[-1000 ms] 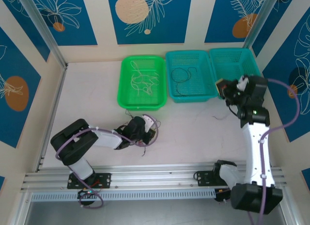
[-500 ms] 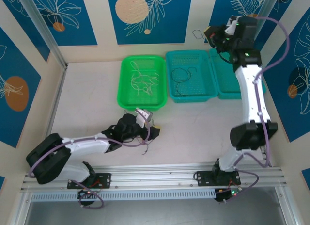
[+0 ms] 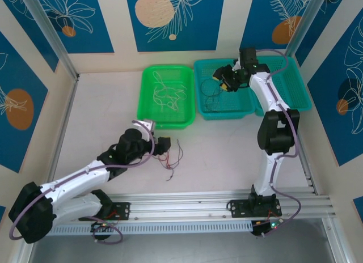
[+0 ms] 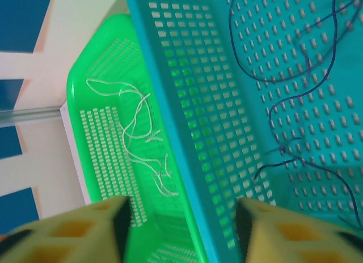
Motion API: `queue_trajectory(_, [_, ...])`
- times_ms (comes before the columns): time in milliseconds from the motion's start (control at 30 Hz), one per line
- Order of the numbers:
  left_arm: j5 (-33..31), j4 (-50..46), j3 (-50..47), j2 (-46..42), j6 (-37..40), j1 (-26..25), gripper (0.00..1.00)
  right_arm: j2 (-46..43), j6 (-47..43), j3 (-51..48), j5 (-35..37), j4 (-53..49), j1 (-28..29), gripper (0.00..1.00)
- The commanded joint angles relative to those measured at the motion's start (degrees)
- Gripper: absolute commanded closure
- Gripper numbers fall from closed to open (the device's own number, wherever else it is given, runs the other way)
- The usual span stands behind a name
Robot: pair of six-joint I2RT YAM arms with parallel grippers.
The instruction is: Untangle the cables
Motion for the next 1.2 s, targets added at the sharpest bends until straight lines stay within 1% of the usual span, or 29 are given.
queue_trajectory(0, [1.65, -3.46, -0.15, -0.97, -4.63, 3.50, 0.11, -10.33, -7.10, -2.39, -0.88, 2.49, 0.35, 0.30])
queue_trajectory(33, [2.11, -3.51, -0.43, -0.83, -4.96, 4.38, 0.11, -12.26, -8.28, -3.58, -0.54, 2.55, 0.75, 0.28])
queue_trajectory(167, [3.50, -4.08, -0.71, -0.15, -5.45, 7.29, 0.11, -19.25, -11.29, -10.44, 2.20, 4.03, 2.93, 0.28])
queue_trajectory(267, [3.73, -6.37, -0.19, 0.95, -5.83, 9.55, 0.11, -23.92, -15.31, -17.90, 6.70, 5.97, 8.34, 0.29])
queue_trajectory(333, [4.35, -7.91, 0.28, 2.31, -6.15, 10.98, 0.11, -26.37, -16.72, -23.35, 12.00, 7.10, 14.41, 0.30])
queue_trajectory(400, [5.44, -8.84, 0.79, 4.23, -6.76, 12.12, 0.11, -28.37, -16.30, -29.58, 16.56, 9.88, 20.24, 0.31])
queue_trajectory(467, [7.13, -8.09, 0.92, 6.36, -7.17, 12.71, 0.11, -29.33, -15.05, -35.42, 19.23, 13.15, 25.94, 0.32])
queue_trajectory(567, [9.57, -6.53, 1.26, 9.91, -7.11, 12.85, 0.11, -28.13, -11.78, -41.06, 22.36, 16.51, 34.45, 0.32])
queue_trajectory(667, [10.10, -5.86, 1.87, 13.75, -6.96, 12.82, 0.11, -24.64, -9.23, -43.50, 24.47, 19.74, 39.95, 0.32])
queue_trajectory(733, [10.34, -5.64, 2.69, 16.35, -7.10, 12.83, 0.10, -21.37, -7.95, -43.70, 24.63, 21.32, 41.95, 0.32])
queue_trajectory(900, [8.48, -4.40, 3.42, 21.31, -9.13, 12.83, 0.12, -15.23, -9.31, -43.49, 32.12, 23.87, 44.68, 0.33])
queue_trajectory(967, [8.19, -4.15, 3.69, 23.04, -9.79, 12.85, 0.13, -12.95, -9.77, -43.19, 34.00, 24.05, 45.16, 0.36])
queue_trajectory(1067, [9.21, -3.08, 3.94, 25.28, -10.44, 12.87, 0.17, -10.38, -9.39, -42.97, 32.42, 24.48, 45.38, 0.46])
queue_trajectory(1167, [9.14, -2.78, 4.02, 26.83, -10.84, 12.84, 0.19, -9.34, -8.51, -44.32, 32.31, 26.07, 46.13, 0.48])
